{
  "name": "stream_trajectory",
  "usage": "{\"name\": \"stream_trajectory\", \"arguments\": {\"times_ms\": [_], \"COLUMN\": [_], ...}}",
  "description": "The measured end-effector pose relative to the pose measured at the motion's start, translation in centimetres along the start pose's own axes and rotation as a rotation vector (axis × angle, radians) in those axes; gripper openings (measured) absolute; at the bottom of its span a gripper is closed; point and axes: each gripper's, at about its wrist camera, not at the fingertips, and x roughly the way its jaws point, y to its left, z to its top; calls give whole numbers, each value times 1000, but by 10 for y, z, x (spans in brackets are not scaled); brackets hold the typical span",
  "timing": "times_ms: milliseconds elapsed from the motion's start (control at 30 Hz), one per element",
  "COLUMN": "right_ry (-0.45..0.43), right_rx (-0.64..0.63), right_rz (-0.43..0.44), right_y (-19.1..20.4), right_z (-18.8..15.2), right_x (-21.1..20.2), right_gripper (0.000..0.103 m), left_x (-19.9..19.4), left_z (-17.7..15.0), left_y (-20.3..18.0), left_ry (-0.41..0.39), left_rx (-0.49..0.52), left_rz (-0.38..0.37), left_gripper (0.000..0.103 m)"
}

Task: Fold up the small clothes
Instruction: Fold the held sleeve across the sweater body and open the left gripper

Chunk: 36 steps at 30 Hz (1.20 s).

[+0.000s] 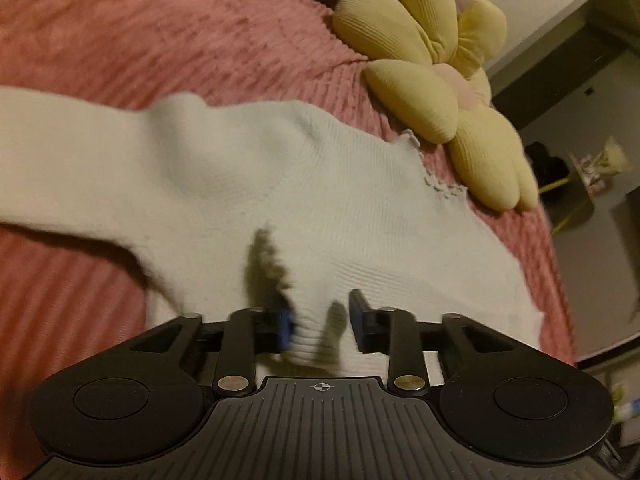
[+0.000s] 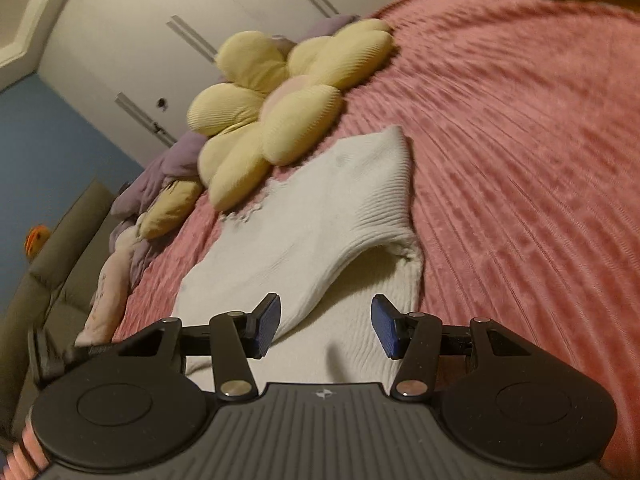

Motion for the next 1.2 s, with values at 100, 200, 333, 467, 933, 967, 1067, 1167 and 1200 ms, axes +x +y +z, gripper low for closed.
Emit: {"name": "stream_trajectory", "arguments": {"times_ms": [100, 200, 333, 467, 933, 967, 1067, 1167, 1200], "right_ry": [-18, -39, -57, -46, -75, -65, -25, -2, -10], "right_rx": [100, 135, 146, 139, -250, -274, -314, -258, -263], "right_rz": [12, 6, -45, -66, -285, -288, -295, -277, -284], "right_y": [-10, -12, -12, -10, 21, 21, 28, 32, 35], "right_z": [5, 8, 15, 17, 7, 6, 9, 13, 12], "right_x": [11, 20, 29, 38, 48, 49, 48, 33, 27], "right_gripper": [50, 46, 31, 16, 5, 5, 8, 20, 21], "left_x": [1, -7, -22, -28, 9, 7, 1, -14, -19], "left_z": [4, 10, 22, 32, 4, 5, 8, 7, 6], "left_y": [-5, -16, -26, -25, 2, 2, -4, -5, -7], "left_ry": [-5, -56, -148, -202, -113, -118, -138, -204, -225], "left_rx": [50, 127, 218, 269, 294, 286, 283, 252, 253], "left_rz": [-4, 18, 43, 101, 157, 157, 187, 237, 239], "left_gripper": [12, 11, 11, 10, 11, 11, 17, 30, 33]}}
